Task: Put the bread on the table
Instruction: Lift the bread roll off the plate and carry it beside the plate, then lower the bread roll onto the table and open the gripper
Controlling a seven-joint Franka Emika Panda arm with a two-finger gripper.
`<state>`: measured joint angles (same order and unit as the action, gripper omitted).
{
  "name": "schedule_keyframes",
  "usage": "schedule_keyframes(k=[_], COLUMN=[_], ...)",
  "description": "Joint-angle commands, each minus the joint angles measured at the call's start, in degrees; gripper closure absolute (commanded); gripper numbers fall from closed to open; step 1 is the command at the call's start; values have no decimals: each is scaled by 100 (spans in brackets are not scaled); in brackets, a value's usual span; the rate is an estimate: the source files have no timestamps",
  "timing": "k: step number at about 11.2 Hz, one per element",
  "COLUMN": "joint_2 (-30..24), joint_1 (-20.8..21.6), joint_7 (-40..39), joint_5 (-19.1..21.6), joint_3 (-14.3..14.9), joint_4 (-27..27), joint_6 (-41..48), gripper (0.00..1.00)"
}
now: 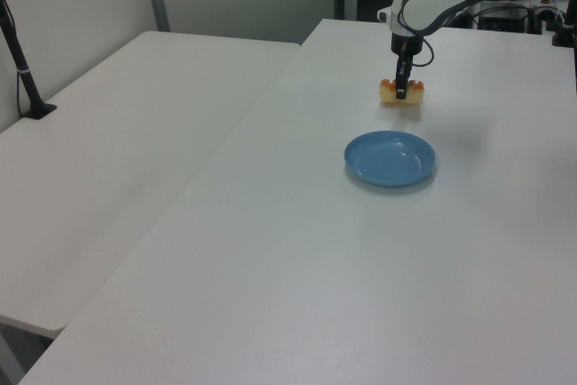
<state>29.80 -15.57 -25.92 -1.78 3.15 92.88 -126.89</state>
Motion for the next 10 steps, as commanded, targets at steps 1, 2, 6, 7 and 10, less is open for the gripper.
schedule_keyframes(k=[1,2,6,7,10], joint_2=[-26,-27,-403,-674,-1649], joint_1=[-104,-95,-104,-104,-113], joint_7=[-18,-27,104,322,1245], joint_5=[3,3,11,11,20], joint_3=[-7,-7,10,36,45], joint_4=[-113,-113,-60,-51,-86], joint_6=[-47,-47,101,459,1874], gripper=[0,0,0,0,0])
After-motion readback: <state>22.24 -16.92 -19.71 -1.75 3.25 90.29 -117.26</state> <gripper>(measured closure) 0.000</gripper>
